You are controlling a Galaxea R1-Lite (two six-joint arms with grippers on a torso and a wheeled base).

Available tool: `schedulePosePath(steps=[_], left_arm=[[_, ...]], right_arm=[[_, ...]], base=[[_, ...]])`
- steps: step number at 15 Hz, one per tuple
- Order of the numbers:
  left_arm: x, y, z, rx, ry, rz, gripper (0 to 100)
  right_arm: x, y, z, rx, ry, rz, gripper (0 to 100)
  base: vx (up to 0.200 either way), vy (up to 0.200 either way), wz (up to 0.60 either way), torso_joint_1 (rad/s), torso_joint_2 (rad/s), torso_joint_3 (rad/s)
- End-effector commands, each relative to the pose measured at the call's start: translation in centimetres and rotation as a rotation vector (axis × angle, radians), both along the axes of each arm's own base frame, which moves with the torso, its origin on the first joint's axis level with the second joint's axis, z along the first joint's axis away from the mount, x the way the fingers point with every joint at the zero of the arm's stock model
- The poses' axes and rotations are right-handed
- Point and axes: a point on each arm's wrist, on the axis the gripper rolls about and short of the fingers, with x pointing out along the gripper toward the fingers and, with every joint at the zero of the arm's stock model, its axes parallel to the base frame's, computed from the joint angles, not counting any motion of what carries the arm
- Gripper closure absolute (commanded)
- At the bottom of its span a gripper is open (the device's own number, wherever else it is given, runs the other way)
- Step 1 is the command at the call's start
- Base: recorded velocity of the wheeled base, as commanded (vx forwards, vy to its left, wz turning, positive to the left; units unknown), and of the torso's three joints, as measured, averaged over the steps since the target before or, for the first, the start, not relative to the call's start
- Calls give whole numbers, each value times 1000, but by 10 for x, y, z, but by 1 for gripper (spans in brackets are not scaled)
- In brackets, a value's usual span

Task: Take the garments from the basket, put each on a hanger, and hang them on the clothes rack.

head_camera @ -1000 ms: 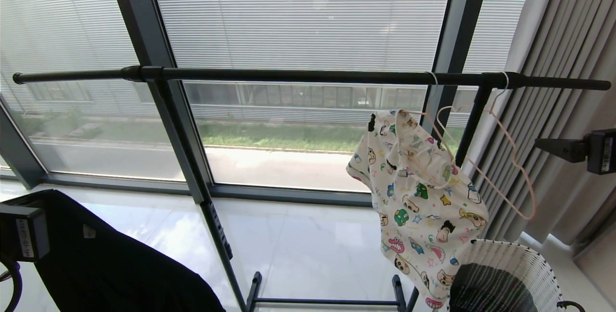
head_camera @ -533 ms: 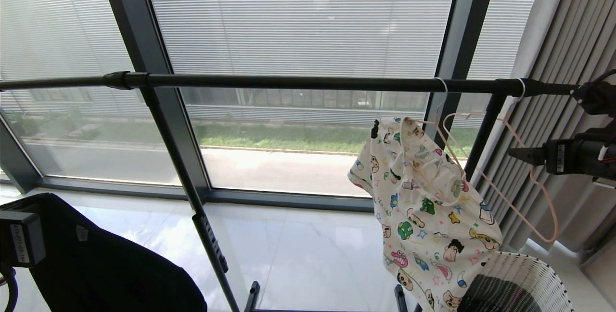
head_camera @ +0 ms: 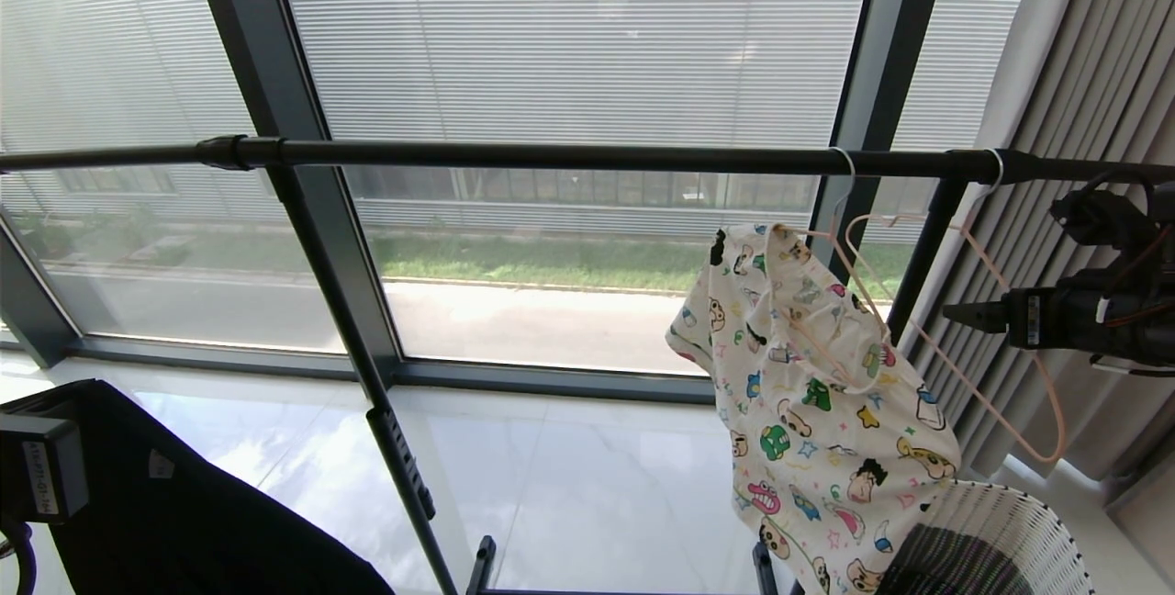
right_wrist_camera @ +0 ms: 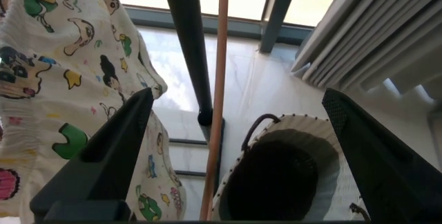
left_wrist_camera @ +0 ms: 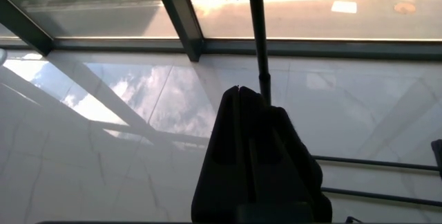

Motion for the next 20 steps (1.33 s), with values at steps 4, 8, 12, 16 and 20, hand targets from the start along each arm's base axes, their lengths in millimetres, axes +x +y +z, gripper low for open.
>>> schedulePosePath(steps=[4, 8, 12, 16, 20], left_arm=[[-1, 0, -1, 0, 3, 0, 100], [-1, 0, -2, 0, 3, 0, 100], [-1, 0, -2, 0, 6, 0, 100], [-1, 0, -2, 0, 4, 0, 100], [-3, 0, -1, 1, -5, 0, 100]], right_arm=[[7, 4, -12, 2, -6, 12, 0], [5, 5, -21, -2, -20, 15, 100], [3, 5, -19, 0, -29, 16, 100], [-2, 5, -11, 3, -56, 13, 100], [-17, 5, 1, 12, -104, 10, 100]], base=[[0, 0, 0, 0, 0, 0], [0, 0, 0, 0, 0, 0], [0, 0, 0, 0, 0, 0], [0, 0, 0, 0, 0, 0], [0, 0, 0, 0, 0, 0]])
